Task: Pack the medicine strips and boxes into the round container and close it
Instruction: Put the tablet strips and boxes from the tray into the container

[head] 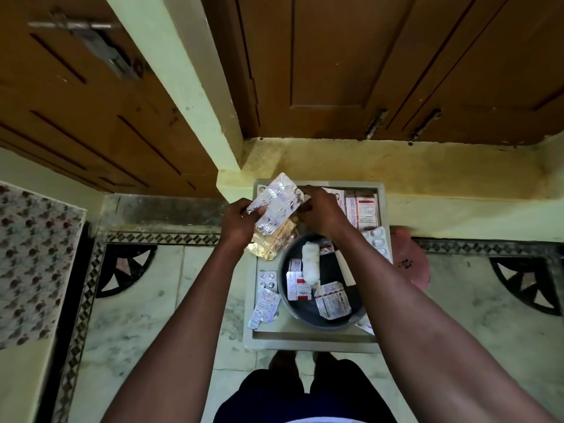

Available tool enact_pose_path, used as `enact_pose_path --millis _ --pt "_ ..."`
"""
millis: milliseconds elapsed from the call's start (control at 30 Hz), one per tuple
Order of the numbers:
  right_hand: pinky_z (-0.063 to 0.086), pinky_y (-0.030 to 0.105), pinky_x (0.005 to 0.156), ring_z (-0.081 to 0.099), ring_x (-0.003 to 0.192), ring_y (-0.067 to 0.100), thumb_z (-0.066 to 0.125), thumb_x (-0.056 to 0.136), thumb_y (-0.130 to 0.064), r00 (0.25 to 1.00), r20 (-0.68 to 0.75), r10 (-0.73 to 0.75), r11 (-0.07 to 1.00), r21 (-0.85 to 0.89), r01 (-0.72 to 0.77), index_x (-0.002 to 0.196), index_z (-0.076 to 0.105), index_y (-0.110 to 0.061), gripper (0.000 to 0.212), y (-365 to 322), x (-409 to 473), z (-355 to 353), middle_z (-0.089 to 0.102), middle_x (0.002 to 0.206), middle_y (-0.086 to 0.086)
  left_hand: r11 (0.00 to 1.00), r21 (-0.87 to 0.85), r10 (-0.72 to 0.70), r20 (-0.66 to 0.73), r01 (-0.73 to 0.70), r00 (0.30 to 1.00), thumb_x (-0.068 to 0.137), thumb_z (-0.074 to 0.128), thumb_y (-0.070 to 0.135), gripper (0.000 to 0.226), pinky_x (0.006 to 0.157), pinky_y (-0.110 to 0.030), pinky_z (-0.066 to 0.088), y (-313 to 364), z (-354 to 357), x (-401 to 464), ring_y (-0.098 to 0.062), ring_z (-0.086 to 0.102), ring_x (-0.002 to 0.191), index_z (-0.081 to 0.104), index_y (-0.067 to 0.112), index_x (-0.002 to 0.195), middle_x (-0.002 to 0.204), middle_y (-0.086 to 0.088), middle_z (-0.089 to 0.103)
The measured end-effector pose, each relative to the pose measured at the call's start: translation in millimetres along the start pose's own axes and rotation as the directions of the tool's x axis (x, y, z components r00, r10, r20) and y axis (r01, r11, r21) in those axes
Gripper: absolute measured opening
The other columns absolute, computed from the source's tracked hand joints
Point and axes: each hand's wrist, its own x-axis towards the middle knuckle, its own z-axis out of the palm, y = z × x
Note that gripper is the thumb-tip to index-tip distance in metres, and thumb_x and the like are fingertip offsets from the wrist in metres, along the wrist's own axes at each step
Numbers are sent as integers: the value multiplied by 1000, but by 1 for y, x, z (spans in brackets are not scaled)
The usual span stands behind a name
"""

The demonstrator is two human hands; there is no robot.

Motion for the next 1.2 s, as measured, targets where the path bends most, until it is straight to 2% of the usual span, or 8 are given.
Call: enact_pose_path --millis 167,367,500,600,800,1000,1133,1200 --pt "60 42 86 75 86 21 86 73 -7 992 -35 117 963 248 -105 96 77 -11 24 10 11 4 78 86 7 997 -72 -29 -40 26 999 100 67 25 22 69 -29 45 1 -8 5 -15 57 64 71 11 83 72 -3 66" --pt "53 27 66 67 65 9 73 89 0 984 -106 141 884 462 -77 84 75 -12 13 7 -3 -8 74 77 1 958 -257 -147 -61 127 987 98 70 36 21 76 -43 52 0 -22 8 -27 62 85 74 20 85 92 -15 70" --pt "63 36 79 75 86 26 66 94 1 978 -151 144 781 624 -19 100 73 7 10 2 -15 -24 77 98 23 940 -319 -143 -49 120 989 98 69 37 21 75 -42 51 7 -23 0 -28 64 87 75 18 90 98 -16 73" --pt "64 36 77 76 86 27 63 96 0 962 -227 150 742 670 43 102 70 8 11 -3 -30 -45 77 99 21 926 -364 -126 -51 100 991 98 69 34 19 77 -39 54 20 -19 -17 -30 67 94 76 17 92 107 -19 75" --pt "60 26 66 73 79 22 59 99 0 933 -328 151 778 621 92 104 69 6 13 12 -76 -82 72 92 17 918 -382 -107 18 106 994 96 71 18 13 81 -42 63 20 5 -80 -23 67 88 74 6 101 98 -11 75" --pt "65 37 71 75 91 28 65 97 -8 936 -304 178 901 432 -31 99 74 -11 10 50 -125 -88 74 102 11 992 -100 -80 -70 73 994 91 78 18 10 77 -54 65 -25 30 -130 -29 76 82 78 20 82 82 -5 80" --pt "43 -1 58 71 97 20 62 100 -11 953 -252 170 972 203 -120 114 73 -8 18 53 -144 -82 75 111 5 998 60 -6 -192 17 981 91 78 20 9 68 -45 66 -43 37 -157 -24 75 82 76 20 82 81 0 77" --pt "40 -5 59 65 94 15 61 101 -9 956 -252 151 984 134 -120 116 72 -8 19 51 -150 -77 71 113 1 996 90 23 -230 -2 973 92 77 19 6 70 -49 65 -46 39 -168 -21 74 80 75 18 87 82 4 75"
